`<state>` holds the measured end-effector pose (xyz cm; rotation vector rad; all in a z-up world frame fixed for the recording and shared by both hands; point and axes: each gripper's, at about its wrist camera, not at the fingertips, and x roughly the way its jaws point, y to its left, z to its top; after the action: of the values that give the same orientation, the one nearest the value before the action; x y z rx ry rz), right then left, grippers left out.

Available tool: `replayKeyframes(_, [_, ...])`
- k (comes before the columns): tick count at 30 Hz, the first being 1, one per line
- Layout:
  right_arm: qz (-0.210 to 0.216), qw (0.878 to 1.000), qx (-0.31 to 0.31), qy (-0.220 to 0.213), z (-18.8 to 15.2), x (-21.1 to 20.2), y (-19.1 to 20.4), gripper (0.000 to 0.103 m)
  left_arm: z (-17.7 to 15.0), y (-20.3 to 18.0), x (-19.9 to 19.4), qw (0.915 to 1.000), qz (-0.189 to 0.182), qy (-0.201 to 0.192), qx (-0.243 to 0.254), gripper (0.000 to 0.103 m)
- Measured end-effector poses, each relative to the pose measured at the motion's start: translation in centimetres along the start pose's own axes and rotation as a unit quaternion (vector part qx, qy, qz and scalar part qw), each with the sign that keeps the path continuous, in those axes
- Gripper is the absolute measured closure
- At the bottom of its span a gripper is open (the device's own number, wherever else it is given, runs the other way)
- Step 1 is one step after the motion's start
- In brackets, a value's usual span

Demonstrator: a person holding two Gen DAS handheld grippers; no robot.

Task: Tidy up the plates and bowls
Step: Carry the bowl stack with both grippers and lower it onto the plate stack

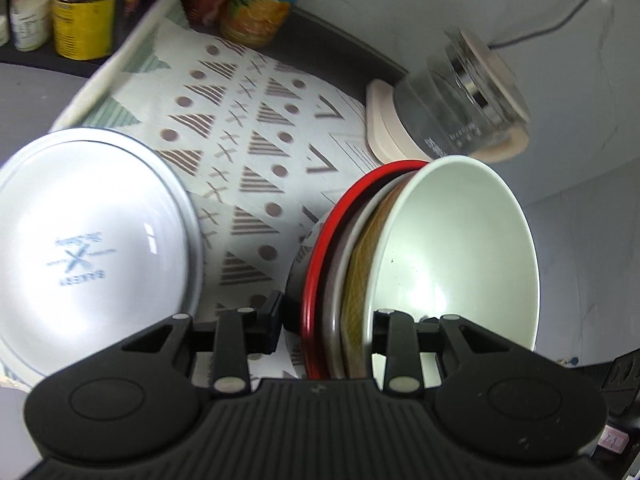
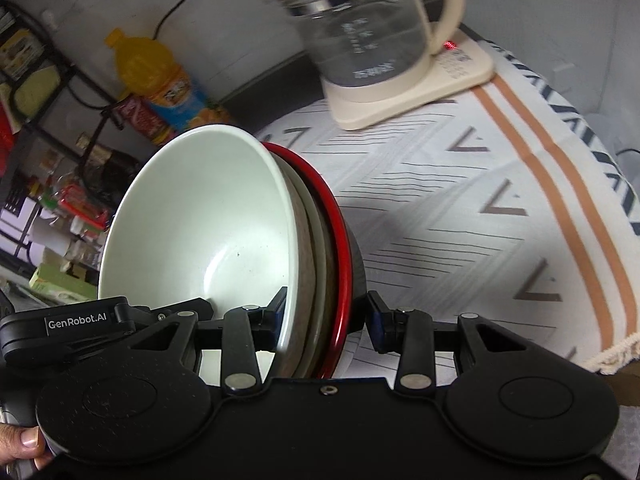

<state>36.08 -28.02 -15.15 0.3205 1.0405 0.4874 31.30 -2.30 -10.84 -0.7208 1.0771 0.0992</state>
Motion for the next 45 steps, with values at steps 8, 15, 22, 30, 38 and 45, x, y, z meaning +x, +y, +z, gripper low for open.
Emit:
replayKeyframes(8, [0.018,0.999,-0.036,0.008,-0.1,0.7,3.7,0.065,0.3,3.0,-2.5,0.9992,0.010,-0.026,-0.028,0.071])
replayKeyframes(15, [0.031,0.997,-0.065,0.016,-0.6,1.4,6.7,0.065,0.4,5.6,-4.6,0.9973,0.018,-0.048,-0.053,0.071])
replayKeyframes(22, [0.047,0.994,-0.088,0.036,-1.1,2.6,9.4,0.065,0.4,8.7,-6.7,0.9939,0.026,-0.067,-0.083,0.071])
replayKeyframes(30, [0.060,0.989,-0.121,0.059,-1.8,4.7,12.6,0.065,0.1,12.2,-7.9,0.9882,0.043,-0.081,-0.123,0.071])
replayKeyframes(38, [0.065,0.983,-0.147,0.088,-2.3,7.5,14.9,0.065,-0.1,15.1,-7.6,0.9819,0.060,-0.082,-0.159,0.071])
replayKeyframes(45, [0.062,0.979,-0.160,0.110,-2.6,9.7,15.8,0.065,-0.1,17.1,-6.5,0.9778,0.069,-0.074,-0.184,0.071])
